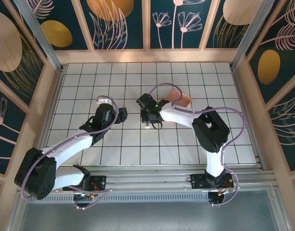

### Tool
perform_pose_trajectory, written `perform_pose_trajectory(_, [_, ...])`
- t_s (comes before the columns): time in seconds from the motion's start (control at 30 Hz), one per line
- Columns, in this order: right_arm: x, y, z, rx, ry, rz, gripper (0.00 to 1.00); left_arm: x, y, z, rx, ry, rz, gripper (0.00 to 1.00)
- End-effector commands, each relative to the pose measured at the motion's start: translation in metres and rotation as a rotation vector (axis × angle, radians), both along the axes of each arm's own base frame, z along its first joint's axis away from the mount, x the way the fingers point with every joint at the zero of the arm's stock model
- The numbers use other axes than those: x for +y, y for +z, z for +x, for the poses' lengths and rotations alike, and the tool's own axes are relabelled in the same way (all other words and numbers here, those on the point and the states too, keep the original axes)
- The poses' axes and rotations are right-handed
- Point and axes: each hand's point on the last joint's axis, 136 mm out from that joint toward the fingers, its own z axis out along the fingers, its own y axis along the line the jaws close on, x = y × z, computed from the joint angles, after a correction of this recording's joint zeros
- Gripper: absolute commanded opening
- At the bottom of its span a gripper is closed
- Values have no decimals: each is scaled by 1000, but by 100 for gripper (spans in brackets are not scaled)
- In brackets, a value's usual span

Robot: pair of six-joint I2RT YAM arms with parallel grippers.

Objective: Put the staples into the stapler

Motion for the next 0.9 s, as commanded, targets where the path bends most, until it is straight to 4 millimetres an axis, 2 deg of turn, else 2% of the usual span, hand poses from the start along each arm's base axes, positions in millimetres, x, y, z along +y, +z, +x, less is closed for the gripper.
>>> perform_pose_trajectory(0.0, [3,-2,6,-4,10,-2,18,-2,14,10,-40,-3,-2,92])
perform_pose_trajectory(0.6, [6,-3,7,-2,25,11,18,-4,13,12,-36,-8,1,92])
perform_pose_trajectory(0.87, [8,8,8,-21,23,28,18,-4,13,11,-36,-9,1,92])
